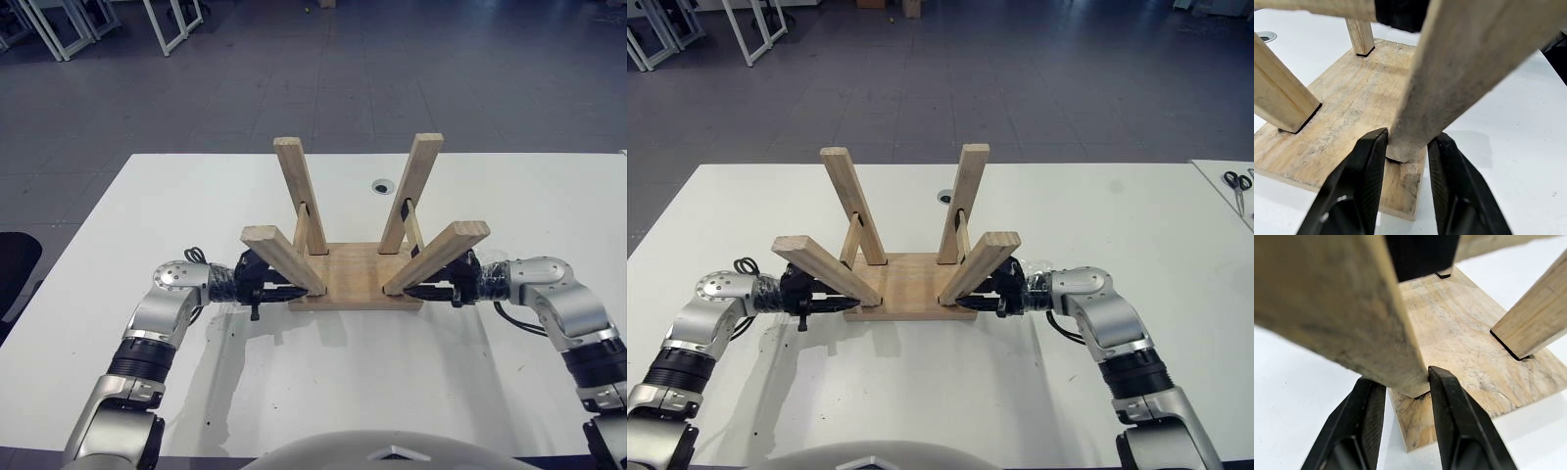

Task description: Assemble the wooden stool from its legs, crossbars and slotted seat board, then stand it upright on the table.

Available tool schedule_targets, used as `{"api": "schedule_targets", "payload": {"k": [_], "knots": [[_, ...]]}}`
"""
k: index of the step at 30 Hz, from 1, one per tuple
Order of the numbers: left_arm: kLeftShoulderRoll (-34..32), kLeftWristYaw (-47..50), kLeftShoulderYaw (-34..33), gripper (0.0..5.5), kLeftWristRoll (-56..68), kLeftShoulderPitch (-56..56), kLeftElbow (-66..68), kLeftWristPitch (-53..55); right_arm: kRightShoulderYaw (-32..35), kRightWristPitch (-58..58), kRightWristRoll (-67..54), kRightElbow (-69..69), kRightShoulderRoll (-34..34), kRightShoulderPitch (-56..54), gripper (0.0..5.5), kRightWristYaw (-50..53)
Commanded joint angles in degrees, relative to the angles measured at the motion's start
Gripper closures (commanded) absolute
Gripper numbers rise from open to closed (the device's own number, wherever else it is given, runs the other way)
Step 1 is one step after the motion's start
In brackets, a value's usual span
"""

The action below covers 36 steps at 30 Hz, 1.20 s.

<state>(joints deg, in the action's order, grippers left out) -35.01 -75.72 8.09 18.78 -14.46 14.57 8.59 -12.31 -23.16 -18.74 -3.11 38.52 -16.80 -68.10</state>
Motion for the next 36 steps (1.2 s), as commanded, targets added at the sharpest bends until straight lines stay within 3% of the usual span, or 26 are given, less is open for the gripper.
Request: {"api": "schedule_targets", "payload": {"k": [1, 9, 13, 16, 18, 21, 25, 28, 35, 36], "knots": [[-0.1, -1.9, 0.7, 4.3, 0.0, -1.1, 0.9, 1.3, 0.8, 0.2, -1.5, -1.5, -1.0, -1.8, 4.22, -2.1], [-3.8, -7.3, -3.0, 4.3, 11.6, -1.3, -10.3, 15.9, 6.8, -6.8, -9.9, 4.0, 1.9, 0.4, 4.25, -7.0], [-7.6, -5.4, -8.3, 4.3, 25.2, -6.4, -18.3, 36.4, 14.7, -23.1, -24.5, 8.4, 5.4, -2.0, 4.29, -9.0], [-7.7, -3.4, -8.4, 4.3, 33.0, -15.2, -12.6, 56.7, 12.1, -35.6, -27.6, -0.1, 7.8, -9.9, 4.33, -12.5], [-5.7, -3.0, -7.1, 4.3, 35.6, -18.8, -5.2, 68.7, 9.7, -42.1, -26.4, -11.3, 5.1, -17.5, 4.33, -11.8], [-1.0, -1.5, -6.2, 4.3, 36.1, -22.1, 9.2, 81.9, 6.0, -49.0, -23.5, -27.8, 1.1, -27.6, 3.56, -12.5], [1.5, 1.0, -6.8, 4.3, 35.3, -26.1, 26.0, 83.9, 3.4, -51.8, -19.6, -41.9, -3.0, -35.2, 2.74, -14.1], [0.7, 2.2, -8.3, 4.3, 34.6, -27.4, 31.0, 83.9, -0.4, -50.0, -15.9, -43.8, -2.5, -34.8, 2.74, -16.6], [0.7, 3.4, -9.2, 4.3, 34.5, -26.8, 27.8, 83.6, -3.2, -49.1, -13.6, -40.6, 0.0, -31.0, 2.74, -21.9], [0.8, 3.4, -9.8, 4.01, 34.5, -26.4, 27.1, 83.3, -3.0, -49.2, -13.7, -40.5, 0.0, -31.0, 2.7, -22.2]]}}
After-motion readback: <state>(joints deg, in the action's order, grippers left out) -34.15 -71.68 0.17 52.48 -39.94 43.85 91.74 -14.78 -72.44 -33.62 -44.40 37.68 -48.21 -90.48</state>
